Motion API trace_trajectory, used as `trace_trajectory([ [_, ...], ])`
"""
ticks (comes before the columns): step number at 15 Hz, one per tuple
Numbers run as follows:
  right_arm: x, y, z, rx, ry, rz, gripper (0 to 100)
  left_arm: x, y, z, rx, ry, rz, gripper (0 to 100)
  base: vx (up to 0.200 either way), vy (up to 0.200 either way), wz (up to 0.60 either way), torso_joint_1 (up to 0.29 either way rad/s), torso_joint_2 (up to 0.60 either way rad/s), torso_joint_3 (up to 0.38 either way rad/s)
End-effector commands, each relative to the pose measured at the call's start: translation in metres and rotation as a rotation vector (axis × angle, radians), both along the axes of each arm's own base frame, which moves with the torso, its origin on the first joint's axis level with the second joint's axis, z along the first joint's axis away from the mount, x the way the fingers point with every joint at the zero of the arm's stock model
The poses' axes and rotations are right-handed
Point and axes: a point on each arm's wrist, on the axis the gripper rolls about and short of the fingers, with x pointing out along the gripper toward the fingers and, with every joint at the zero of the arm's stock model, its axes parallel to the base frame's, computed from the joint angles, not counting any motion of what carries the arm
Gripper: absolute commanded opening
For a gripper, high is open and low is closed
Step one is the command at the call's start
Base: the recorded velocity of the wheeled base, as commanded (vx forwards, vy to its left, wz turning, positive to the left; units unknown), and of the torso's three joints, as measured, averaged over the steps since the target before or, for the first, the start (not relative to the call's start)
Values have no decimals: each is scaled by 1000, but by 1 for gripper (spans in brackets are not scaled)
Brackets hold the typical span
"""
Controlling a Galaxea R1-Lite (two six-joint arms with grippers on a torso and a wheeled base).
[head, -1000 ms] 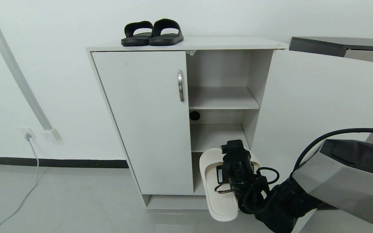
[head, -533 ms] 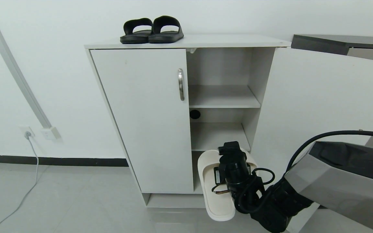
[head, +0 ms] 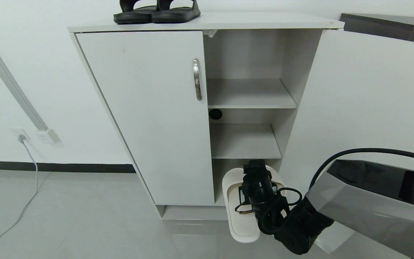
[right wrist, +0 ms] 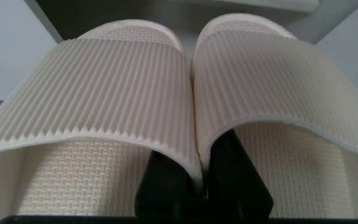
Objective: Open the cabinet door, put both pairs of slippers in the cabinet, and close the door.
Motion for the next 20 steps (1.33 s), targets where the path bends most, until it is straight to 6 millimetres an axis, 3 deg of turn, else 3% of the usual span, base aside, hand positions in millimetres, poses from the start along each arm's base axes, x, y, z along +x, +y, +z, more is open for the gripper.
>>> trace_trajectory([
  [1,1,2,-11,2,-2,2,0,0,0,0,-2,2,1,0,0,0,0,2,2,-85],
  [4,10,7,-26,31,-126,14,0,0,0,0,-2,2,2,0,0,0,0,0,0,0],
  [6,16,2,-20,12,-212,11,0,0,0,0,-2,2,2,0,0,0,0,0,0,0],
  [17,18,-1,0,31,-250,-21,0,0,0,0,-2,2,1,0,0,0,0,0,0,0],
  [20,18,-1,-1,28,-249,-20,0,0,0,0,-2,2,1,0,200,0,0,-1,2,4],
])
